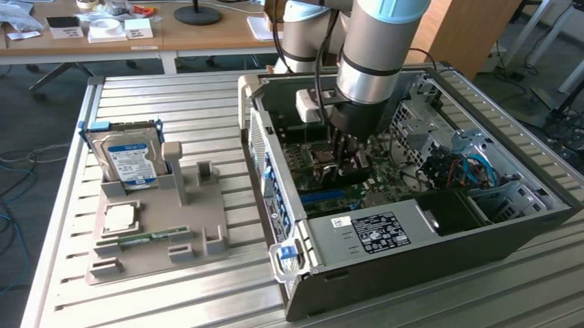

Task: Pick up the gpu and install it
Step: 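Insert the gpu into the slot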

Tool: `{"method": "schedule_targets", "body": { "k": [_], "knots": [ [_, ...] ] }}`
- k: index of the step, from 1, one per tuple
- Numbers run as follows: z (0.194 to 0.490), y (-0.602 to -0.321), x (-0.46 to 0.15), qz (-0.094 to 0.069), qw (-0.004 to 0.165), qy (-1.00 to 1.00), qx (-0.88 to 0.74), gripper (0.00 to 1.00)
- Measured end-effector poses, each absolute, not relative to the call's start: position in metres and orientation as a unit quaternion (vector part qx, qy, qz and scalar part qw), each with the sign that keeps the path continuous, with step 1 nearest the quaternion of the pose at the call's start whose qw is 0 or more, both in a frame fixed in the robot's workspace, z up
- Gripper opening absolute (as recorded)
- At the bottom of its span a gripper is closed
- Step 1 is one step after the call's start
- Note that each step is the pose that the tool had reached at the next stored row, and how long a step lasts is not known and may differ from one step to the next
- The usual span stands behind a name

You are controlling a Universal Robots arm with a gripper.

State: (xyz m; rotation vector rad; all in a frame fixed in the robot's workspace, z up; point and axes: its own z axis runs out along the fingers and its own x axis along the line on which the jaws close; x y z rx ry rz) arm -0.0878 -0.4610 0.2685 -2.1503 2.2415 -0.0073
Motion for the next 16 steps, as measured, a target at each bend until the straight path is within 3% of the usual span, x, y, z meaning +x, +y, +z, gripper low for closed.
{"method": "schedule_targets", "body": {
  "k": [16],
  "knots": [
    [0.2607, -0.4609, -0.0921, -0.002, 0.018, 0.721, -0.692, 0.27]
  ]
}}
